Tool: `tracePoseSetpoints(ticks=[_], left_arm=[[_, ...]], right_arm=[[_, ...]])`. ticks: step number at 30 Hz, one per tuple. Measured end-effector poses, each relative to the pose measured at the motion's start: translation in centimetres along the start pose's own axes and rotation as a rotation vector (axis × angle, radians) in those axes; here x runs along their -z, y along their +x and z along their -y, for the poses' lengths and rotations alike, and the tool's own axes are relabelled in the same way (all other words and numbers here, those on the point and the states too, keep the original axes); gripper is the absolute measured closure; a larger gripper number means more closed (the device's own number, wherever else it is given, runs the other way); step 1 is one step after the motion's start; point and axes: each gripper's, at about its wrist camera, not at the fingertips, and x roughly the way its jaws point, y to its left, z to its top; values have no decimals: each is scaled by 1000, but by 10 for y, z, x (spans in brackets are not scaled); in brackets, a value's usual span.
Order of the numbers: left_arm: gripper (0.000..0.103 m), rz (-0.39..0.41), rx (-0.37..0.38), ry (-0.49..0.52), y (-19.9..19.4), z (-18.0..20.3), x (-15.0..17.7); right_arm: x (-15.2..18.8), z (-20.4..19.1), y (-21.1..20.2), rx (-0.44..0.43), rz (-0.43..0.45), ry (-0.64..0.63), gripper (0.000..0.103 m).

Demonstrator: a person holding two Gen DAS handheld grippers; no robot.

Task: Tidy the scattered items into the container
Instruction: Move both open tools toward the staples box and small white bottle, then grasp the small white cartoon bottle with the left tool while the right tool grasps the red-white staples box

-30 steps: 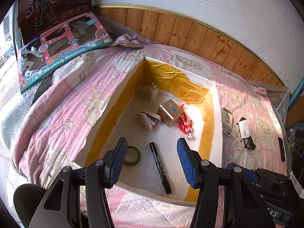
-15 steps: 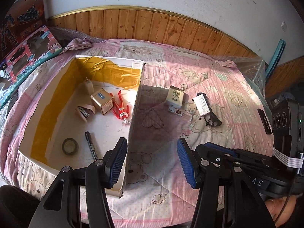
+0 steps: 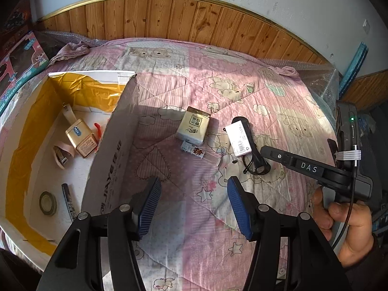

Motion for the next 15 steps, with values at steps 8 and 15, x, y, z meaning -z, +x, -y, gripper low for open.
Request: tracePoseSetpoints(ticks=[8,15], left_arm=[[45,-97,5,-95,84,0,-27],[45,-151,-26,-165,137,-10,-36]], right_arm=[[-15,1,46,80,-41,-129,78],[-18,-15,49,-37,-52,-189,76]])
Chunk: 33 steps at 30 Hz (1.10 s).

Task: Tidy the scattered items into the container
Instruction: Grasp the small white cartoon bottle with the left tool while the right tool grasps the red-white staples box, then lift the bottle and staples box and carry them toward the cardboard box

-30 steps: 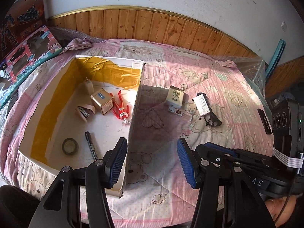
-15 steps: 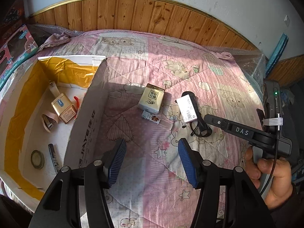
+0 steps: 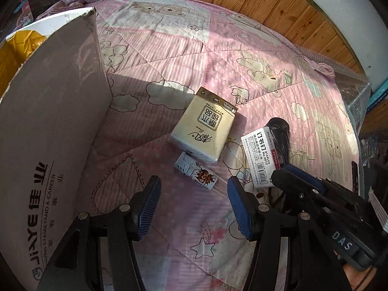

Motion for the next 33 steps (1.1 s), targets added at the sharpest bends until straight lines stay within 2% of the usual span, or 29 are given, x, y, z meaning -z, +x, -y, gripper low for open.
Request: tracePoseSetpoints(ticks=[3,5,8,11,15,18,19,20,22,23,24,25,27,33], left_arm=[[45,-15,-15,-3,15,2,-1],[45,-23,-33,-4,24,2,-1],[44,17,-53,13,25,2,-2],[47,28,-55,28,22,-2,2],[47,12,-95,42,14,-9,8],[47,-1,-92,24,13,-13,11],[42,3,-89,27,14,-13,12],[38,-2,-93,41,17,-10,13],[36,3,-129,140,22,5,19],[42,20,-149,183,21,10,25],[61,42,-160,206,17,11,30],[76,48,-159,220,13,10,35],[83,37,-133,217,5,-1,43],[82,41,-93,167,-6,-34,57]], right_arm=[[-4,-7,13,-1,-16,-36,76],[-6,-5,26,39,-36,-30,75],[-6,11,37,65,-99,43,85],[-7,13,32,65,-133,69,87],[-9,2,25,39,-138,35,86],[-9,-3,25,20,-123,22,83],[-8,-2,27,20,-117,25,83],[-7,0,29,20,-115,35,83],[-4,5,34,-2,-128,73,83],[-2,7,38,-14,-156,84,86],[-1,6,39,-16,-174,85,87],[0,4,38,-8,-183,75,87],[0,-6,33,-6,-192,39,87],[4,-19,38,1,-173,9,84]])
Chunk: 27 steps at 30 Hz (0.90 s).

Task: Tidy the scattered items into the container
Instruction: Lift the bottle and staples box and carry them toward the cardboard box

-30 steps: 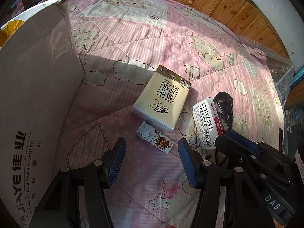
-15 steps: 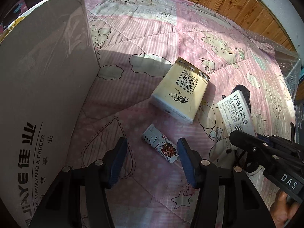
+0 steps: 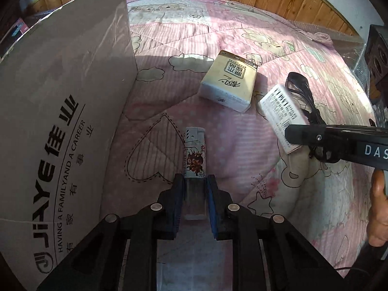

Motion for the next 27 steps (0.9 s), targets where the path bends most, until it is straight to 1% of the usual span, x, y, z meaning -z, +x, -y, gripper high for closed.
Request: tracePoseSetpoints(ticks=[2,3,4,5,6,8,11,16,23,27], left_arm=[[71,10,20,-12,2,2,-3],[67,24,22,2,3,4,-5],[69,37,1,26,6,8,-6],[82,50,-15,46,6,10,-6],[83,53,-18,46,6,8,-8],[84,44,11,15,2,2,-8],[84,59,27,13,-8,0,-4],[84,71,40,4,-22,-3,-2],[84,113,56,5,-49,-1,0],[84,130,57,5,-60,1,-2]], right_arm=[[1,2,1,8,7,9,83],[1,4,1,4,11,18,84],[0,6,2,-3,9,27,84],[0,7,1,-10,7,33,87],[0,7,0,-11,9,35,87],[0,4,-5,-8,18,26,88],[0,-2,-15,-24,36,13,88],[5,-7,-23,-43,44,15,88],[14,-10,-33,-92,58,47,88],[24,-16,-37,-106,65,55,88]])
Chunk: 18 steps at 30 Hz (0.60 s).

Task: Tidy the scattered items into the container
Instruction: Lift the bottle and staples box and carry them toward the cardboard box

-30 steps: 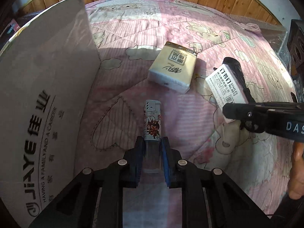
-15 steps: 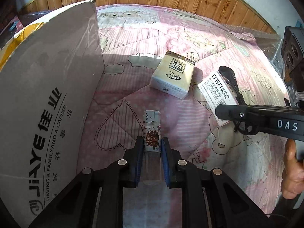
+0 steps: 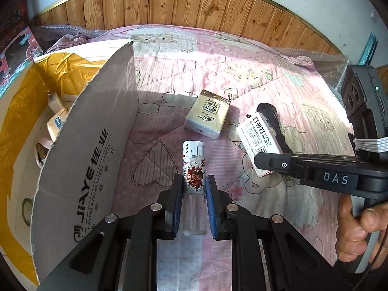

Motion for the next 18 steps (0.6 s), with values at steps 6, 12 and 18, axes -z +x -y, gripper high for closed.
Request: tracePoseSetpoints(ticks=[6,12,18], left_arm=[[84,-1,2,-8,-23,-4,14],[84,26,14,-13,-48,7,23],[84,66,43,-28,-76,5,33]], right_arm=[[12,-5,-6,-4,21,21,88],[28,-15,-7,-6,38,44,88],[55,-32,-8,-19,39,54,88]])
